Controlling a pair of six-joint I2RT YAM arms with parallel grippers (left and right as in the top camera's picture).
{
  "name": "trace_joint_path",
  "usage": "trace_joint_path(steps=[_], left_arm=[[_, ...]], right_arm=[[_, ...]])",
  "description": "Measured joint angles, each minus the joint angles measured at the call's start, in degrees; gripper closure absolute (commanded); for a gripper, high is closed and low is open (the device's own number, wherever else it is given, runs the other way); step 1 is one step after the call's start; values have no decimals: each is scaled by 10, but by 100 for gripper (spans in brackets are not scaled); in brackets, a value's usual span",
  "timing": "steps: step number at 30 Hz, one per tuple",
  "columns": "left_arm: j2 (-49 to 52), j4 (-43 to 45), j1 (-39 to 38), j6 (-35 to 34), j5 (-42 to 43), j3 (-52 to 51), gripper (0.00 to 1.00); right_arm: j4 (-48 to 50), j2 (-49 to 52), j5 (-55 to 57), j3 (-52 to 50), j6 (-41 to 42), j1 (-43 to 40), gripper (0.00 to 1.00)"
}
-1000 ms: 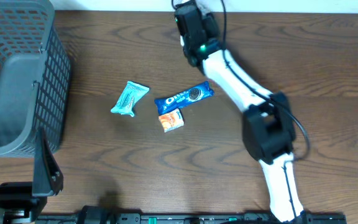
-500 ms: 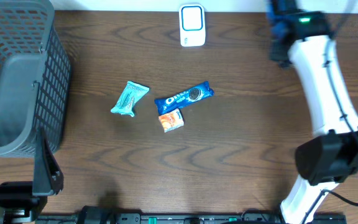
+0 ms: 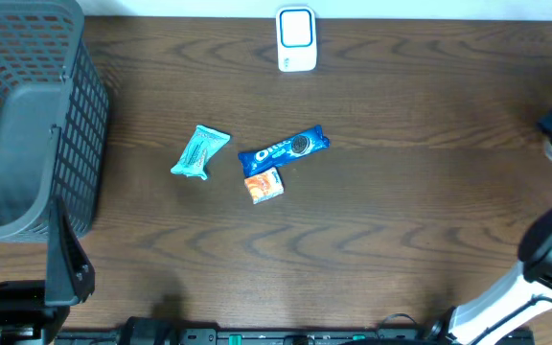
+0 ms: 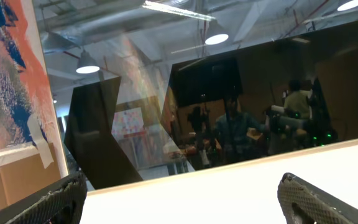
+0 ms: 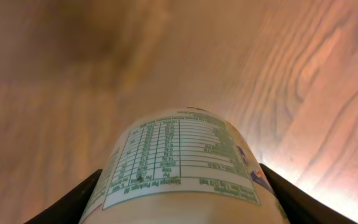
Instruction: Scan the item barcode
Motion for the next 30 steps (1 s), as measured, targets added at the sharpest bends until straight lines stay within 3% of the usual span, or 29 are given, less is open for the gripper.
trace_joint_path(steps=[6, 8, 13, 15, 16, 17, 22, 30], left_arm=[[0, 2, 0, 0, 0, 0, 2], [0, 1, 0, 0, 0, 0, 2], [0, 1, 0, 0, 0, 0, 2], [0, 1, 0, 0, 0, 0, 2], [0, 1, 0, 0, 0, 0, 2], [0, 1, 0, 0, 0, 0, 2], [0, 1, 0, 0, 0, 0, 2], [0, 1, 0, 0, 0, 0, 2]], right_arm=[[108, 1, -45, -98, 0, -99, 51], [128, 1, -51, -123, 0, -126, 37], [160, 1, -74, -143, 3, -164, 30], [172, 1, -91, -142, 1, -166, 17], [174, 1, -102, -140, -1, -166, 5], [174, 1, -114, -138, -7, -166, 1], [117, 1, -152, -79, -31, -160, 1], [-64, -40, -207, 127, -42, -138, 1]])
